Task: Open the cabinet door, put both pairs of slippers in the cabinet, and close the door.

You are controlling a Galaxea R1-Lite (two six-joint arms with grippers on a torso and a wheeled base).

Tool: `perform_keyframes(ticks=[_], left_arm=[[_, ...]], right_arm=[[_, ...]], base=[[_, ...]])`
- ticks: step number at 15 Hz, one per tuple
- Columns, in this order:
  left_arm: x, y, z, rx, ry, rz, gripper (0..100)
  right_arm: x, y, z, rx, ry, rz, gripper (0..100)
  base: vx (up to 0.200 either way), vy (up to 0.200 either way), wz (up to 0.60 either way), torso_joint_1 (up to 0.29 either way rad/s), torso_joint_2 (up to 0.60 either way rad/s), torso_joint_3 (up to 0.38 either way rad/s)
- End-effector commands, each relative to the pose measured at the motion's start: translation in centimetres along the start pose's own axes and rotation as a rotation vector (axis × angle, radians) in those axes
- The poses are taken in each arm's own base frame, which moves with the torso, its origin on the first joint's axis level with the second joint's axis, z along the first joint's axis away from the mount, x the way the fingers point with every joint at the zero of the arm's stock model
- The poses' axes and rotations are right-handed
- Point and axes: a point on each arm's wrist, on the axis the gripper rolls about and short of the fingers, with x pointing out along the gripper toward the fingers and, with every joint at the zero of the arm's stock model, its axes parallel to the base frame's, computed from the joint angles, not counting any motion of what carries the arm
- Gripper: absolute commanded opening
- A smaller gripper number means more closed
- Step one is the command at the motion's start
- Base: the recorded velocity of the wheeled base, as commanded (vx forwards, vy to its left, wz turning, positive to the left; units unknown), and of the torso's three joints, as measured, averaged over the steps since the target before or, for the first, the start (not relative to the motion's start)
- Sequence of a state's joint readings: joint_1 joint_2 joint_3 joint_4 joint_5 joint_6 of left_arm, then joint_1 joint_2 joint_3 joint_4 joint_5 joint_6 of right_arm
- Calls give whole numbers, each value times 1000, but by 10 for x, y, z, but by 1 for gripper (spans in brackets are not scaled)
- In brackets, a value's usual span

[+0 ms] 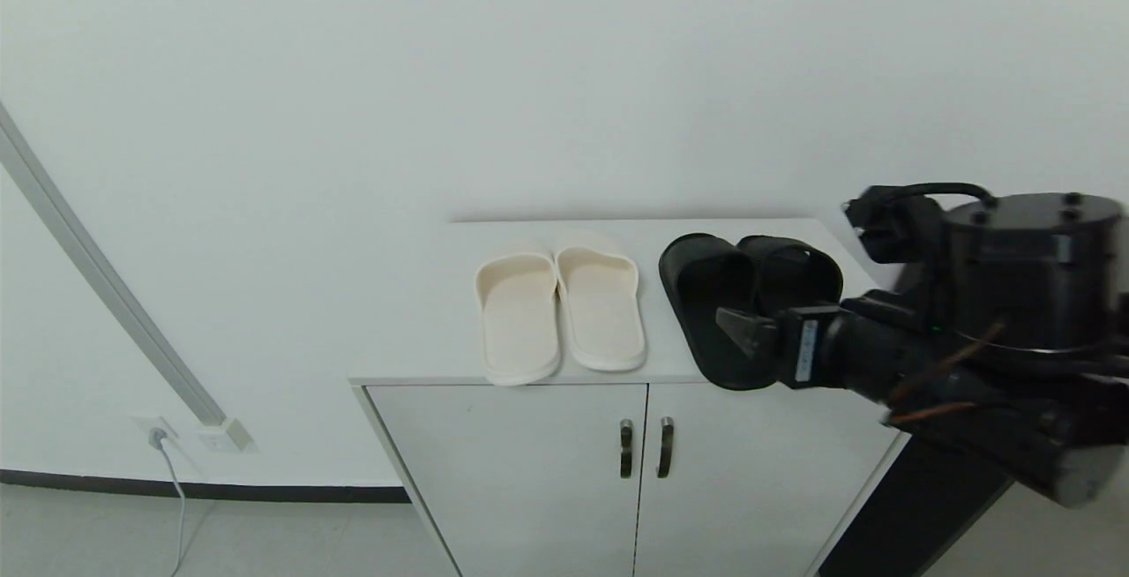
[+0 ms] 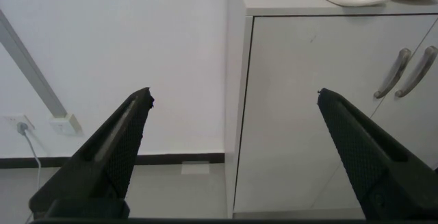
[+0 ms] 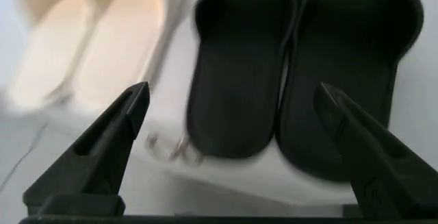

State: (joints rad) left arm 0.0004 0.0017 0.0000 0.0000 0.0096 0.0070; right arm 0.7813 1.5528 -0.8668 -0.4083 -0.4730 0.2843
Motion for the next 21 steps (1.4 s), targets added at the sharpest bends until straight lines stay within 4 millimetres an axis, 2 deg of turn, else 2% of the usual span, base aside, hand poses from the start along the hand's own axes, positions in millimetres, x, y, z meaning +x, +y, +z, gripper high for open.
perform_keyframes(ticks=[1,5,9,13,17,18,21], left_arm=[[0,0,0,-1,0,-1,100],[0,0,0,-2,0,-1,100],[0,0,0,-2,0,1,100],[0,0,0,-4,0,-1,100],[0,0,0,-5,0,1,100],[0,0,0,-5,0,1,100],[0,0,0,-5,0,1,100]], right_arm=[[78,7,-21,-12,23,-163,100],[114,-13,-11,14,-9,-245,100],[130,-25,-4,-13,-30,-274,100],[148,-35,10,-42,-59,-228,100],[162,-34,11,-73,-68,-231,100],[164,-34,10,-82,-64,-231,0],[164,-33,9,-86,-62,-231,0]], base=[[0,0,0,0,0,0],[0,0,0,0,0,0],[0,0,0,0,0,0],[0,0,0,0,0,0],[0,0,0,0,0,0],[0,0,0,0,0,0],[0,0,0,0,0,0]])
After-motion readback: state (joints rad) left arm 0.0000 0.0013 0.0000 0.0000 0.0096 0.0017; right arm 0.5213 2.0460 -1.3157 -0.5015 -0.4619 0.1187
